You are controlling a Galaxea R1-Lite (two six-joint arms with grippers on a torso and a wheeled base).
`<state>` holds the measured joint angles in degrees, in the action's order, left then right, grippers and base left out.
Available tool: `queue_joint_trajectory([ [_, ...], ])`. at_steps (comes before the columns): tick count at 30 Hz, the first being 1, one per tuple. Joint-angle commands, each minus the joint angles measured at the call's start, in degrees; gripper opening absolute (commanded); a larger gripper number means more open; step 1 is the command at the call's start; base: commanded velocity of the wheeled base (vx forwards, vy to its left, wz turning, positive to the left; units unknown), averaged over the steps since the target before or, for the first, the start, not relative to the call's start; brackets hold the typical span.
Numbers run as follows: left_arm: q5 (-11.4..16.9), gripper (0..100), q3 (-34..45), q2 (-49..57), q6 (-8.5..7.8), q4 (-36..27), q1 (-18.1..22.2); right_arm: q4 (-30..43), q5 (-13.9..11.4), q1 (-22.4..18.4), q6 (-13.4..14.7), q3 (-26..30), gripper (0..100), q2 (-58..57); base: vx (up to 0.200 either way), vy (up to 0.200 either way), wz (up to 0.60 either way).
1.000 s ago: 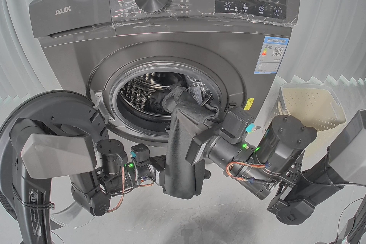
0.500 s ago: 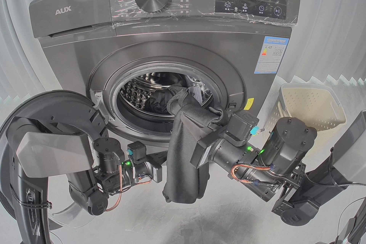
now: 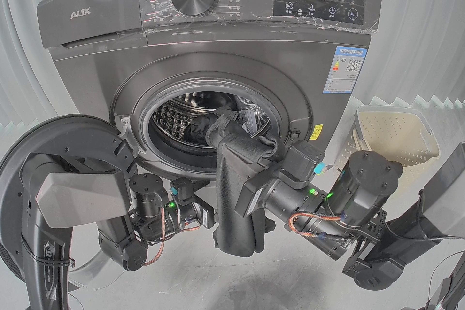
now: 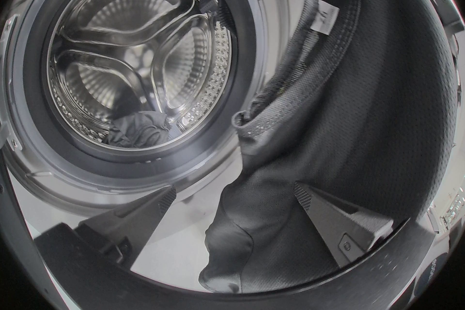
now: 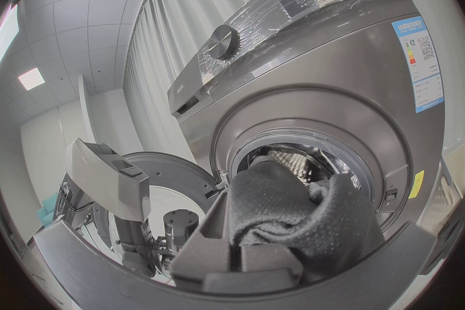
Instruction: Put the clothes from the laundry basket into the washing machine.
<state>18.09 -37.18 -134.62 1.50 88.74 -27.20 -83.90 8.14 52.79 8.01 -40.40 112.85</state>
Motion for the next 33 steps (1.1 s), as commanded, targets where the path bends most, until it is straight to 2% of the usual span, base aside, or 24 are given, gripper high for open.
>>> queue_joint_trajectory([
  [1, 1.2, 100, 2.2, 0.4, -0.09, 0.0, -1.0, 0.0, -0.2, -0.7, 0.0, -0.6, 0, 0.4, 0.000, 0.000, 0.00],
  [3, 1.8, 100, 3.2, 1.1, -0.53, 0.0, -1.1, 0.0, -0.8, -1.1, 0.1, -0.5, 0, 0.4, 0.000, 0.000, 0.00],
  [10, 2.0, 100, 5.7, 3.3, -0.53, 0.1, -0.8, 0.0, -1.0, -2.4, 0.1, -0.7, 0, 1.1, 0.000, 0.000, 0.00],
  [18, 1.9, 100, 7.7, 4.7, -0.62, 0.1, -0.5, 0.0, -0.9, -3.9, 0.1, -3.8, 0, 3.0, 0.000, 0.000, 0.00],
  [22, 1.9, 100, 7.7, 4.4, -0.97, 0.0, 0.3, 0.0, -0.9, -3.7, 0.1, -4.2, 0, 3.3, 0.000, 0.000, 0.00],
  [33, 1.9, 100, 7.3, 3.7, -0.62, 0.0, 0.7, -0.1, -1.0, -1.1, 0.1, -4.1, 0, 3.2, 0.000, 0.000, 0.00],
])
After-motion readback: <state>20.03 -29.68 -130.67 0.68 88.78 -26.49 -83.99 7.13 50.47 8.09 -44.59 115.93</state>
